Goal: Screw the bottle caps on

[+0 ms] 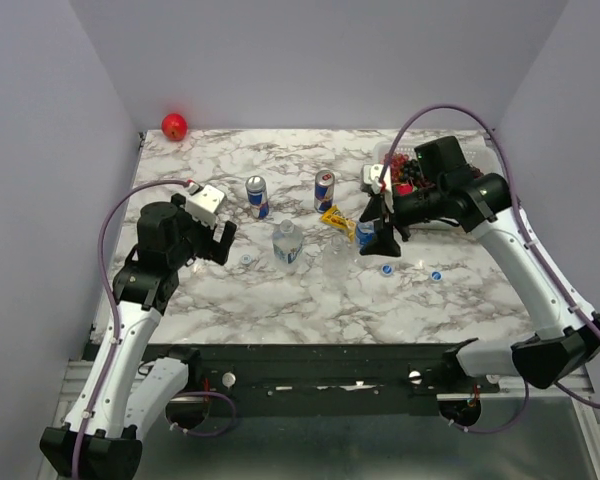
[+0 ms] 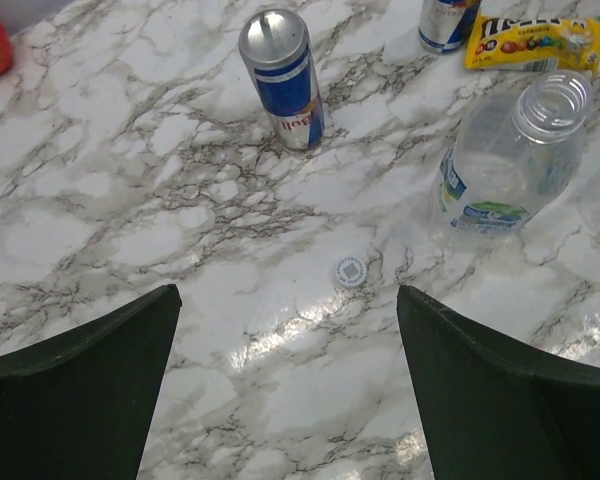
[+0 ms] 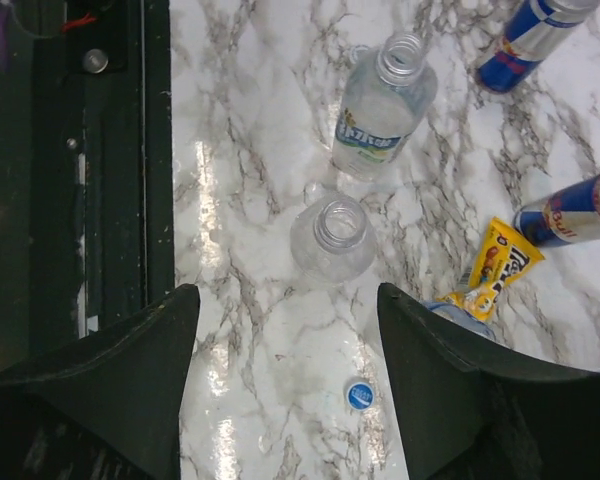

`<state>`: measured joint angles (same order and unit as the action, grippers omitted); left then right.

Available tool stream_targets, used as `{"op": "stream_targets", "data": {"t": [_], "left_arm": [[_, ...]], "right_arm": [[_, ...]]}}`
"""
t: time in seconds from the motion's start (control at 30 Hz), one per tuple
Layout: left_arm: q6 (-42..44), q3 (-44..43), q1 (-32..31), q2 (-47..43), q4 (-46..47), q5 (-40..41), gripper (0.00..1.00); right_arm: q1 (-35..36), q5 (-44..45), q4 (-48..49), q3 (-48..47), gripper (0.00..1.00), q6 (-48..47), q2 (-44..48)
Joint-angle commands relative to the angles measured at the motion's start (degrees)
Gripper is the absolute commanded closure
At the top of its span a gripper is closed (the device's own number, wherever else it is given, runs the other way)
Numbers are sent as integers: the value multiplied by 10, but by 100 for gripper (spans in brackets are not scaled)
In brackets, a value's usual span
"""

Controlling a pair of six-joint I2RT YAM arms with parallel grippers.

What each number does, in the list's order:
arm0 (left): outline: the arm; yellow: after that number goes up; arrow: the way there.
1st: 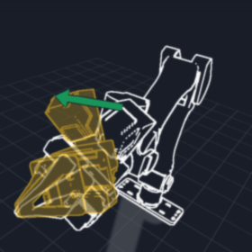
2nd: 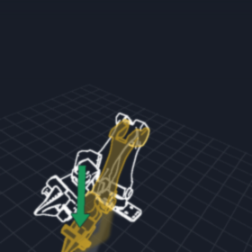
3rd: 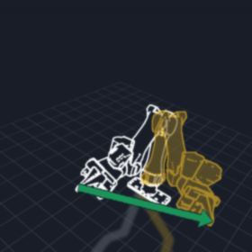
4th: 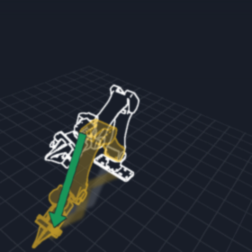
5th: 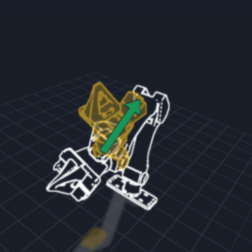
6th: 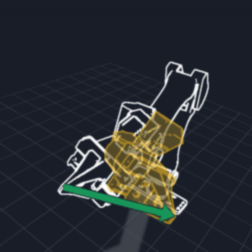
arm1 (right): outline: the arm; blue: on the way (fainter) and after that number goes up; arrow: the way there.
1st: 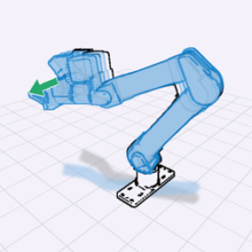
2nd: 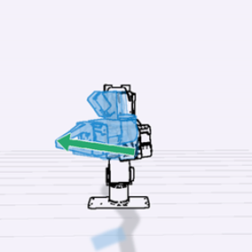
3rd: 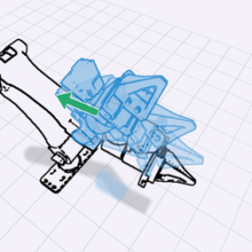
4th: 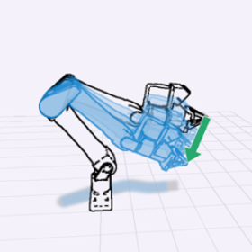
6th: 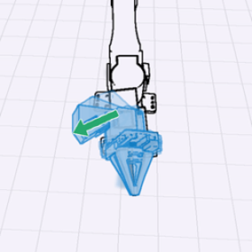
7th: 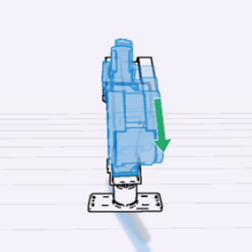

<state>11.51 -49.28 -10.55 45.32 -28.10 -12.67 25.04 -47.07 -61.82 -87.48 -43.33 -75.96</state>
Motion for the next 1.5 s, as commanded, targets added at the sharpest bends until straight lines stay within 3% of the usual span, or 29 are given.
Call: {"op": "stream_targets", "data": {"t": [0.0, 0.43, 1.17, 1.27, 1.3, 1.47], "left_arm": [[19, 11, 4, -24, -49, -39, 1], [-4, 27, 31, -51, -45, -55, 1], [1, 15, 34, -20, -22, -80, 1], [9, 11, 34, -13, -22, -99, 1], [11, 7, 33, -7, -23, -104, 1], [43, 1, -2, -12, -39, -172, 1]], "right_arm": [[43, 15, 16, -17, 22, -14, -47], [79, 55, 35, -58, 30, -7, -153], [99, 103, 46, -10, 45, -33, -173], [100, 104, 43, -8, 56, -36, -175], [101, 102, 36, -8, 65, -39, -173], [103, 72, -4, -53, 80, -40, -139]]}}
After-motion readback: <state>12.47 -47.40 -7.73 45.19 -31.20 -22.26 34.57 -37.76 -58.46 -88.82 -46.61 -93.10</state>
